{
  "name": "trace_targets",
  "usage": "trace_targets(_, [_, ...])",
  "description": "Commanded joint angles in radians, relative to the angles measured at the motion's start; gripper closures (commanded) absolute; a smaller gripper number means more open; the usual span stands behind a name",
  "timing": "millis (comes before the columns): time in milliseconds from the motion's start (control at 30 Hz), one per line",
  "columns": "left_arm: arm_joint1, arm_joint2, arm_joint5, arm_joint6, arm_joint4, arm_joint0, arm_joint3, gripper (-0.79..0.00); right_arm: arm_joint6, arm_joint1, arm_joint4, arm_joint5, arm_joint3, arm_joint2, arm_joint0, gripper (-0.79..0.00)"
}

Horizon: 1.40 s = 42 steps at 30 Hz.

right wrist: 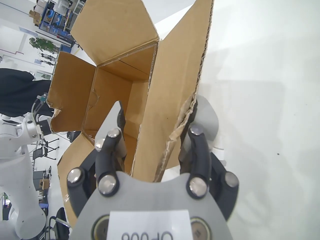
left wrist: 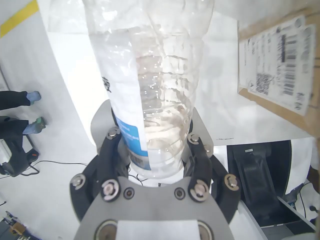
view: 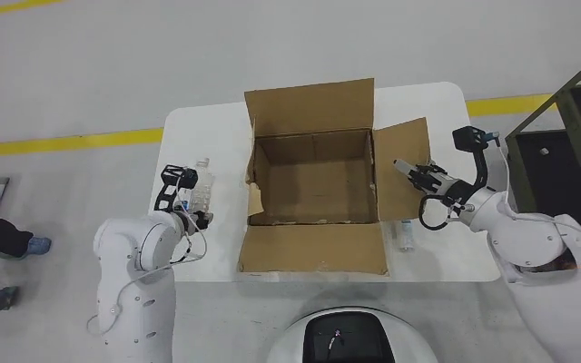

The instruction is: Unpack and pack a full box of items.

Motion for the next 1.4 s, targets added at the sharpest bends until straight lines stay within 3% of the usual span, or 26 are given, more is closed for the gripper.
trace_targets(0, [0.002,-0.008,0.009,-0.01,-0.024,-0.029,-0.044,0.0,0.0,0.0,-0.002,-0.003,0.004,-0.011,0.005,0.0])
trace_targets(267, [0.005,0.018,0.089,-0.022,-0.157,-0.243,-0.148,0.0,-0.003,-0.003,-0.016,0.006,-0.023,-0.064,0.036,0.0])
trace_targets(400, [0.004,0.067,0.123,-0.035,-0.261,-0.342,-0.162,0.0,0.0,-0.002,-0.028,0.013,-0.064,-0.072,0.045,0.0])
trace_targets(533, [0.002,0.139,0.17,-0.035,-0.372,-0.398,-0.168,0.0,0.0,-0.002,-0.026,0.027,-0.09,-0.073,0.05,0.0])
trace_targets(867, [0.013,0.247,0.288,-0.035,-0.543,-0.383,-0.142,0.0,0.009,-0.001,-0.021,0.075,-0.148,-0.08,0.048,0.0])
trace_targets(1033, [0.029,0.321,0.279,-0.035,-0.57,-0.339,-0.136,0.0,0.004,-0.002,-0.018,0.087,-0.145,-0.09,0.05,0.0])
trace_targets(1233, [0.045,0.388,0.35,-0.035,-0.581,-0.281,-0.031,0.0,0.007,-0.001,-0.019,0.095,-0.151,-0.097,0.063,0.0])
trace_targets(1367, [0.048,0.395,0.347,-0.035,-0.587,-0.281,-0.025,0.0,0.007,-0.001,-0.017,0.1,-0.163,-0.093,0.065,0.0])
